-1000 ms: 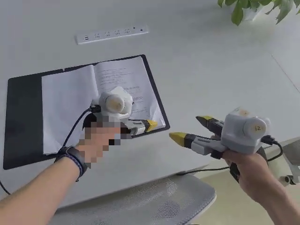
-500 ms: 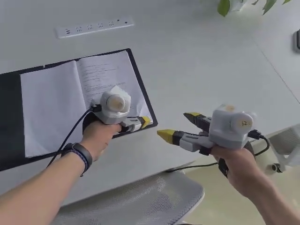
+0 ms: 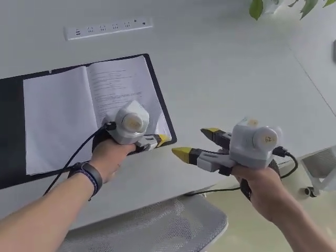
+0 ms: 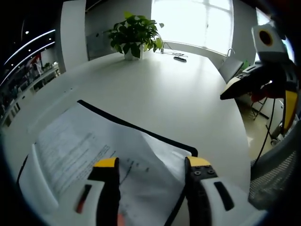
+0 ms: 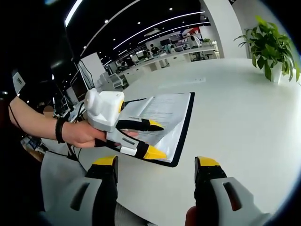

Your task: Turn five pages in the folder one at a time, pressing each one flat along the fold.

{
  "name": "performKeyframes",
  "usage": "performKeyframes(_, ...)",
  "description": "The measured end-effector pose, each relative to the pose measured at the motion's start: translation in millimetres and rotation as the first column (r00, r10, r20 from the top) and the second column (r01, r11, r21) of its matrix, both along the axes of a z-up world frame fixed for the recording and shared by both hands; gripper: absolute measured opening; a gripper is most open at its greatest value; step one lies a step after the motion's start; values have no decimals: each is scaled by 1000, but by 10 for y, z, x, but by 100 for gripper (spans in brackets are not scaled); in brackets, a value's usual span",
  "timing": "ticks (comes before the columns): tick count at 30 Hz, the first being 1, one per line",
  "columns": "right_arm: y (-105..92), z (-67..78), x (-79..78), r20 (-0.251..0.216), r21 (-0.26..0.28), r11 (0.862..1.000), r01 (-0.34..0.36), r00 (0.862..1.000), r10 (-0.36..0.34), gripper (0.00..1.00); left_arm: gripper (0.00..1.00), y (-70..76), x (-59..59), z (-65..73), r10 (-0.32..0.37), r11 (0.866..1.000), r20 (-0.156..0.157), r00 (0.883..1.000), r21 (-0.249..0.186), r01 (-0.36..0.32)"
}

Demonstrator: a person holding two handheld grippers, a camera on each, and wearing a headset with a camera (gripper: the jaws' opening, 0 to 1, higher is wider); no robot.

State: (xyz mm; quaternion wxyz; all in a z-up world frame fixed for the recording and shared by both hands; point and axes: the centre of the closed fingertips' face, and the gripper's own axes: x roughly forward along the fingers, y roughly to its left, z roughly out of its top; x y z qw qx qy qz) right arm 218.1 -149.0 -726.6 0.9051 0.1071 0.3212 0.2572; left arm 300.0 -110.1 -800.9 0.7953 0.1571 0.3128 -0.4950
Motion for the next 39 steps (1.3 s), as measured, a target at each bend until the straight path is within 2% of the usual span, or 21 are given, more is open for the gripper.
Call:
performKeyframes(7,28,-36,155,-2,19,1000,-12,1000,12,63,53,-1,0,7,5,1000,4,1000,-8,-5)
performKeyframes(11,58,-46,299,-1,48,999,-11,1000,11,61,52,1,7,13,10,1000,9,1000,-10,-10)
performKeyframes(20,164,-157,609,-11,63,997,-38,999,39,59,51,6,29,21,32,999,6,999,-25,-32)
performKeyframes(26,204,-253,778,-41,86,995,-52,998,56,56,50,12,51,21,47,998,-3,999,-35,-47)
performKeyframes(32,292,-329,939,-77,170,985,-29,996,42,50,50,10,46,21,54,998,-3,999,-35,-54)
performKeyframes(39,422,-449,1048,-119,221,975,-23,992,51,41,50,13,64,-7,55,998,-5,998,-35,-55)
